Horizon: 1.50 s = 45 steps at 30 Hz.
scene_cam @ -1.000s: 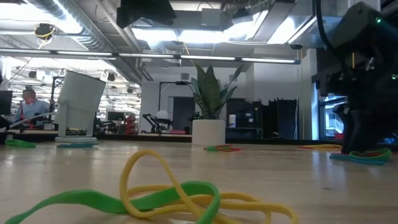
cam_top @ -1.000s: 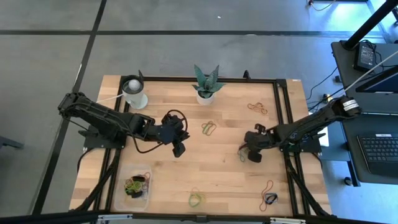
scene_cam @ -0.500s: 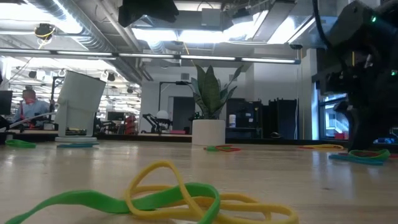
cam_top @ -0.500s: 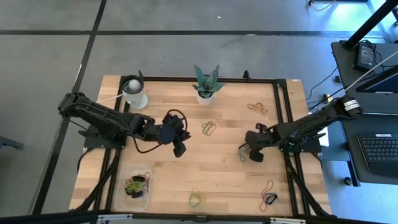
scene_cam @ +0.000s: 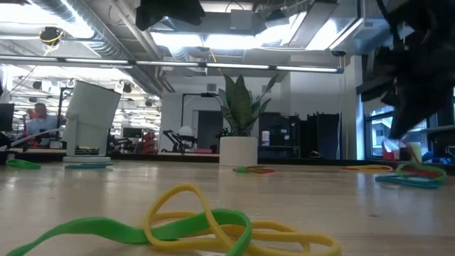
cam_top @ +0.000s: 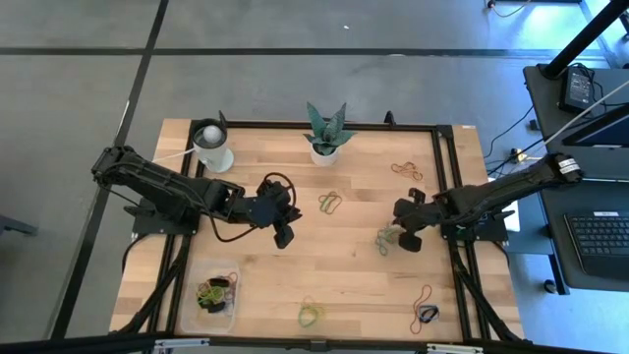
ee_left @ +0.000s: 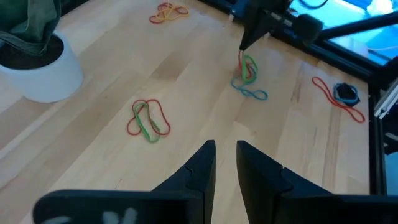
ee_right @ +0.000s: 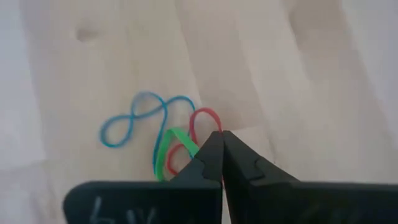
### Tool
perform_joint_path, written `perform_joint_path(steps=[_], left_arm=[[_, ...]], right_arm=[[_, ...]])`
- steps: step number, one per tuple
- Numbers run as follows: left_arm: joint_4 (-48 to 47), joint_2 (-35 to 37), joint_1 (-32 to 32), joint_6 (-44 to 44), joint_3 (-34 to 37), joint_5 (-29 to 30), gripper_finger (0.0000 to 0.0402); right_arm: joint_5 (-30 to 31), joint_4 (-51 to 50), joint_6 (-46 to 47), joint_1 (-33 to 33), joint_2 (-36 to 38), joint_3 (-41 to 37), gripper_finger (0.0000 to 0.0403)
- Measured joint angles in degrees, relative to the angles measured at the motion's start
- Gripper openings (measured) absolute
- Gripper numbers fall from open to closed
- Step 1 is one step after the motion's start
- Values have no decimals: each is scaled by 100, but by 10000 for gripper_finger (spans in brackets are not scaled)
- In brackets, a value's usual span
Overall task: Pick and place rubber bands into bin
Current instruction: Put the red rubber band into the transparent bin
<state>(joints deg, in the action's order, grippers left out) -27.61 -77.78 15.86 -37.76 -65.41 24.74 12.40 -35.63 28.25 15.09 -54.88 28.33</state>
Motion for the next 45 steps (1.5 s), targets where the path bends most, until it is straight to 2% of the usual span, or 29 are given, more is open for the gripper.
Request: perform_joint_path(steps=[8, 12, 15, 24, 27, 30, 34, 40, 45], left_arm=[[731, 0, -28, 245, 0, 749, 59], [1317, -29, -102, 813, 0, 783, 62], [1956, -208, -157, 1197, 3, 775, 80], [5386, -1671, -382, 3118, 2, 329, 199], [6752, -2255, -485, 3249, 2, 87, 238], [7818, -2789, -606, 2980, -98, 136, 264], [7850, -3339, -768, 2463, -534, -97, 279], [7633, -3995, -854, 2700, -1575, -163, 280], [6526, -4170, -975, 2649, -2175, -480, 276]], right_arm=[[715, -1041, -267, 2, 749, 1353, 0], [859, -1330, -428, 2, 903, 2037, 0], [867, -1274, -625, 2, 925, 2375, 0], [862, -345, -1080, 2, 883, 2488, 0], [856, -28, -1211, 2, 868, 2488, 0], [851, 263, -1399, 29, 854, 2488, 0], [846, 505, -1562, 74, 803, 2490, 0], [829, 515, -1655, 74, 665, 2490, 0], [722, 485, -1655, 74, 612, 2490, 0]])
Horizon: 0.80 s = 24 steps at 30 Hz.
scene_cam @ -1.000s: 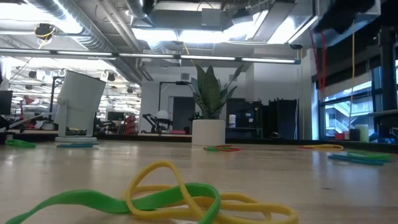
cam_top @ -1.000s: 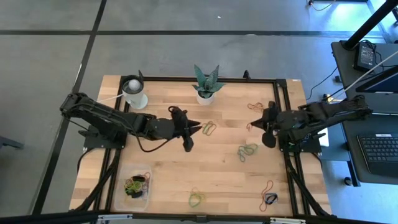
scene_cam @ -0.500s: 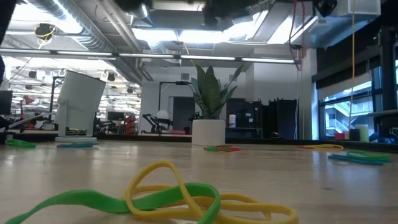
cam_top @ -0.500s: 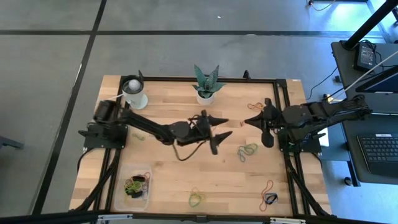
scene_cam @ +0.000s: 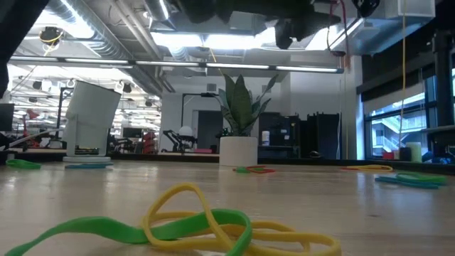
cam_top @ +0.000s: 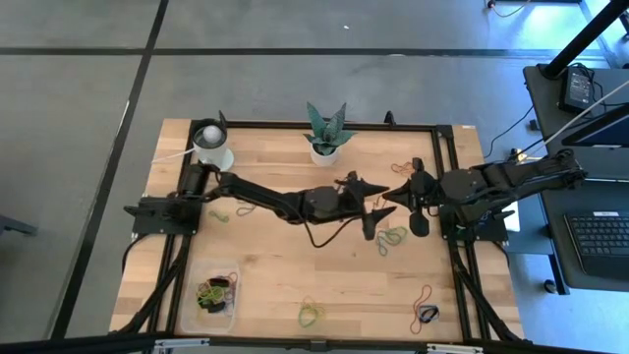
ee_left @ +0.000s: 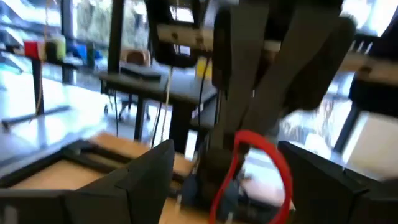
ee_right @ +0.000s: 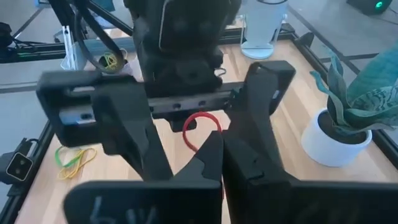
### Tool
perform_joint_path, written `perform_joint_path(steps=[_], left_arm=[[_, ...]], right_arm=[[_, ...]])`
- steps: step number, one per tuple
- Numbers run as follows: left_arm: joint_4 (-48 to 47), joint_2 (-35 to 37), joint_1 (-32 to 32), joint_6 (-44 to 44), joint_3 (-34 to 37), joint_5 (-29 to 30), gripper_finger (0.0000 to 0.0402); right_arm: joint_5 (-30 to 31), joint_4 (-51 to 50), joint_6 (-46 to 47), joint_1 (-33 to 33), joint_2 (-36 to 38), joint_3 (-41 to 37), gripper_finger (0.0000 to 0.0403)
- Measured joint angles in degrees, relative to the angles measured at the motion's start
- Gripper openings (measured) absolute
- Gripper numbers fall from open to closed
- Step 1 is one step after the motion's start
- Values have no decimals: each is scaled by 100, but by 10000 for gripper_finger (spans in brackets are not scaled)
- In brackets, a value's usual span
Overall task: Pick and place rubber bands into bin
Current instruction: Put the red rubber band into the transparent bin
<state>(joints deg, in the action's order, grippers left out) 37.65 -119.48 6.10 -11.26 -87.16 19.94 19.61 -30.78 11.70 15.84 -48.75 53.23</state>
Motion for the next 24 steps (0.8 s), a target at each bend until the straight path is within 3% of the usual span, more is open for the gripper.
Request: perform_joint_path(steps=[5, 13, 18, 24], left_arm=[[-1145, 7, -37, -303, -273, -130, 214], [-1220, 31, -56, -310, -318, -221, 16], [-1229, 36, -67, -255, -318, -509, 4], [-2039, 345, -129, -249, -318, -507, 3]], right_arm=[[-22, -60, 0, 2, 4, 0, 0], [-22, -81, 101, 2, 4, 0, 0], [-22, -154, 501, 2, 4, 0, 10], [-24, -273, 789, 2, 12, 0, 68]])
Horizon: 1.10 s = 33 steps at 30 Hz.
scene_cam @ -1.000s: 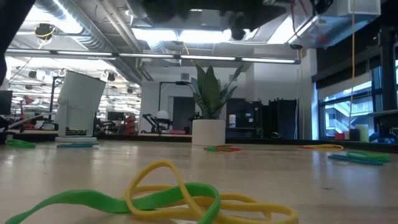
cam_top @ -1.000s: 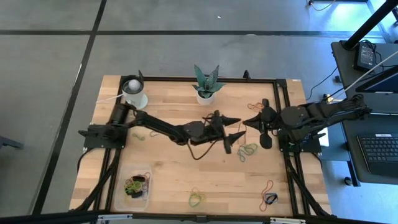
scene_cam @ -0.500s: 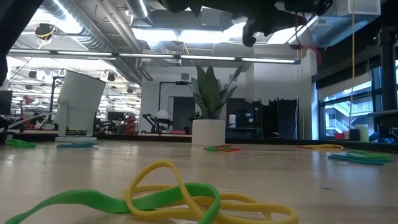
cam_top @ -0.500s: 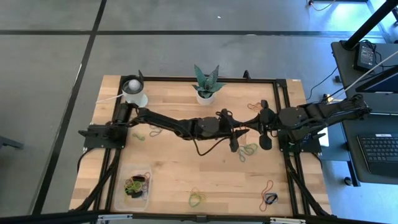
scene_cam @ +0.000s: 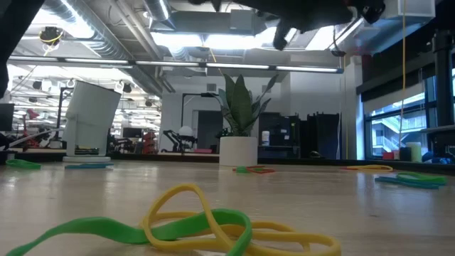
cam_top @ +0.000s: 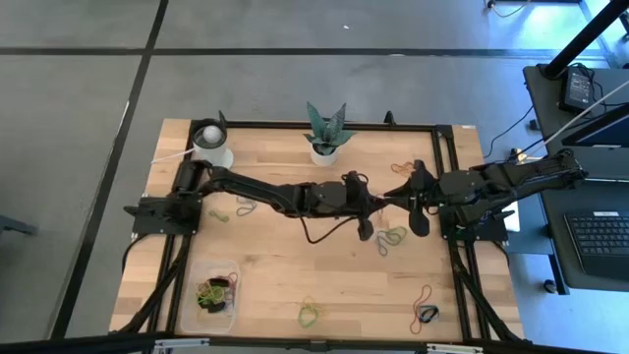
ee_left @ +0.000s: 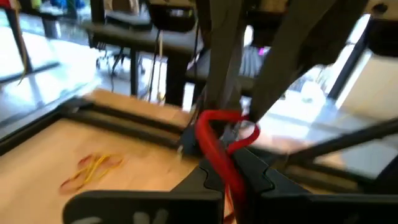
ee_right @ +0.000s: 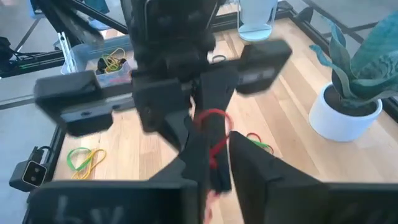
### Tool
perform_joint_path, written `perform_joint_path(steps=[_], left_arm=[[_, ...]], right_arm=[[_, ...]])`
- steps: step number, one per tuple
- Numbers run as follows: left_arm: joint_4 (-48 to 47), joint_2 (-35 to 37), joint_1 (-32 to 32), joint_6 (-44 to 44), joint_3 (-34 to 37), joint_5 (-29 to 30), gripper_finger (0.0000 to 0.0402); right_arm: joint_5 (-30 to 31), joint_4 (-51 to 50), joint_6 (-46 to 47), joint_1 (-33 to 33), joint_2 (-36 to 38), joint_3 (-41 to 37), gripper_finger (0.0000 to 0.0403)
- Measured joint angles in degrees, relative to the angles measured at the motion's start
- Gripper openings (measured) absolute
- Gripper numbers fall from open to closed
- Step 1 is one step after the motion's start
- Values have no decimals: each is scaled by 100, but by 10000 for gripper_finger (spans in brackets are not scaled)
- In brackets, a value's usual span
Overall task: Pick and place rubber bands into bin
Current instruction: Put the red rubber band into the transparent bin
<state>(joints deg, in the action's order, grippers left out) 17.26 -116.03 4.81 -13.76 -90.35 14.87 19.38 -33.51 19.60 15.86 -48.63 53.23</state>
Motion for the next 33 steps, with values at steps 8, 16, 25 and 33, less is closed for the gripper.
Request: perform_joint_path(steps=[8, 16, 25, 33], left_arm=[[-2574, 1067, -15, 162, 0, 6, 3], [-5890, 2613, 681, -446, 1, -220, 3], [-8061, 3418, 2864, -3092, 3, 64, 3], [-8725, 3117, 4444, -5457, 411, 446, 3]], right_arm=[[1, -258, 509, 0, 77, 2, 132], [3, -436, 1240, 2, 77, 2, 136], [226, -410, 1857, 2, -81, 2, 130], [356, -287, 2001, 2, -501, 2, 130]])
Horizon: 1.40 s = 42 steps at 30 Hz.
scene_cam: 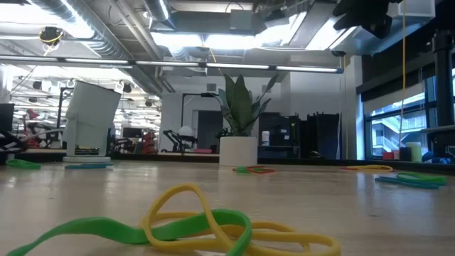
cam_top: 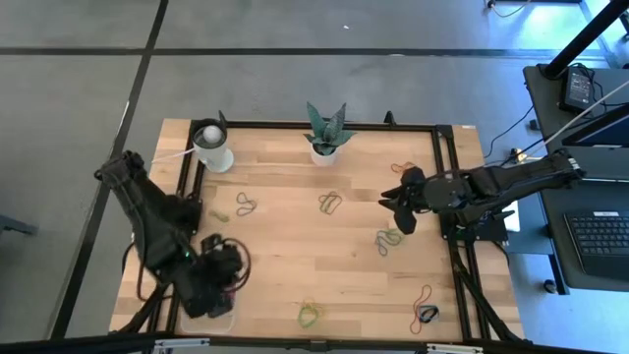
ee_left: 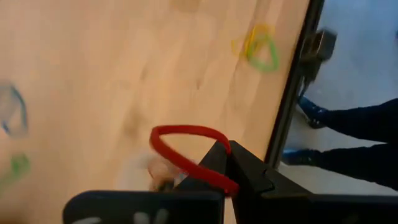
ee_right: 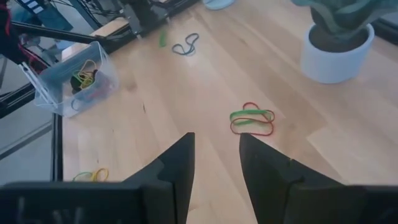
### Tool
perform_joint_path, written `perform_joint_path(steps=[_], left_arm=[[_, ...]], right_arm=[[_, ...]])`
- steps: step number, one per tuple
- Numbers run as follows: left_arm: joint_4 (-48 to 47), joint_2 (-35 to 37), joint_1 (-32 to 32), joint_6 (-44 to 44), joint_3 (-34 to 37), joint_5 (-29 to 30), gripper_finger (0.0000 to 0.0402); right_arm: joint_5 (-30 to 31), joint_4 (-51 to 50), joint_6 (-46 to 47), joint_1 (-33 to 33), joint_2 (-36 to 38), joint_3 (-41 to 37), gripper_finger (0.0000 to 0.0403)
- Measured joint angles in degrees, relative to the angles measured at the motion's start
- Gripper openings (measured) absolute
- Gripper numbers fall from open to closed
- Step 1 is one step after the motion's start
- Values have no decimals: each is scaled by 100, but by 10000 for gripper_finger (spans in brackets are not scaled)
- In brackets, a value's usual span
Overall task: Pick and place rubber bands into bin
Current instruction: Put the red rubber band into the transparent bin, then put the blue rubber band into the transparent bin
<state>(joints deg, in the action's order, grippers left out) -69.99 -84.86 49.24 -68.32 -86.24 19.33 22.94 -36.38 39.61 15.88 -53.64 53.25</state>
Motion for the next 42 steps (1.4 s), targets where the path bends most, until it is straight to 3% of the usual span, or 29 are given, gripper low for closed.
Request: perform_joint_path(steps=[8, 17, 25, 32, 37, 42], left_arm=[[1250, -4, 889, -2064, 1655, -129, 2], [3130, -7, 1159, -3611, 3221, -669, 13], [3223, 167, 1190, -3697, 3292, -1110, 89], [2444, 830, 1102, -3698, 3292, -1065, 140], [1696, 1486, 837, -3207, 3290, -88, 139], [1596, 1977, 8, -1502, 3287, 608, 109]], right_arm=[[13, 319, -87, -13, -381, -2, 129], [13, 605, -87, -13, -562, -2, 129], [11, 601, -87, -13, -565, -2, 129], [5, 509, -85, -13, -565, -2, 129], [-68, -119, 663, 18, -563, -2, 123], [-993, -957, 1736, 468, -616, -3, 68]])
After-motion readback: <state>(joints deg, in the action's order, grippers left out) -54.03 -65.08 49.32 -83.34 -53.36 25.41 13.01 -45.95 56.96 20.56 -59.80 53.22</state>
